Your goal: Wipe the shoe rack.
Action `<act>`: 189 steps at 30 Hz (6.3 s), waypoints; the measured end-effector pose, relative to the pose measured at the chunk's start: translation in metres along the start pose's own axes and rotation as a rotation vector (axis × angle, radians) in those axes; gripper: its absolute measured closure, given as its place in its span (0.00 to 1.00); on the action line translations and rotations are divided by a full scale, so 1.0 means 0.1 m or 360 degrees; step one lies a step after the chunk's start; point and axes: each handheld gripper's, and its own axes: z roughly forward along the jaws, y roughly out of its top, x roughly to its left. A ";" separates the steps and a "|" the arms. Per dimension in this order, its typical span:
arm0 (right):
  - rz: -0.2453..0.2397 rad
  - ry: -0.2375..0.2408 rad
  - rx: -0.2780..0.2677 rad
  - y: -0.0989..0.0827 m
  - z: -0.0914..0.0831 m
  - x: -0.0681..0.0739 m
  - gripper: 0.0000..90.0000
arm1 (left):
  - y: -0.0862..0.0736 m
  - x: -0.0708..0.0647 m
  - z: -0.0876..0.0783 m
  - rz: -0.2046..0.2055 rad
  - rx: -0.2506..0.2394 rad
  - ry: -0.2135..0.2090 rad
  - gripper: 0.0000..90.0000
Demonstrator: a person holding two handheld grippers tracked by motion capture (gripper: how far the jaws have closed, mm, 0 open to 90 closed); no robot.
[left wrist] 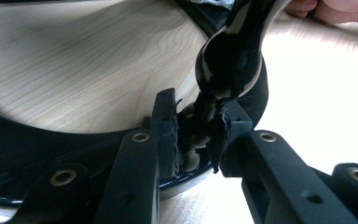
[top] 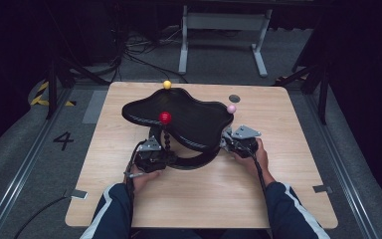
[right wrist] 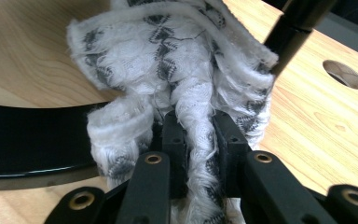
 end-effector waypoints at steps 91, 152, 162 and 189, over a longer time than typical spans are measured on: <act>-0.0186 0.0195 0.0080 -0.02 -0.31 0.40 0.86 | 0.06 -0.34 -0.11 0.0255 -0.0022 0.0032 0.83; -0.0340 0.0211 0.0061 -0.05 -0.57 0.64 0.86 | 0.32 -0.83 0.52 0.0322 -0.0017 0.0024 0.78; -0.0334 0.0192 0.0089 -0.07 -0.55 0.59 0.86 | 0.04 -0.59 0.12 0.0316 0.0165 0.0172 0.61; -0.0311 0.0198 0.0094 -0.08 -0.53 0.56 0.86 | 0.19 0.64 -0.37 -0.0139 0.0035 0.0632 0.38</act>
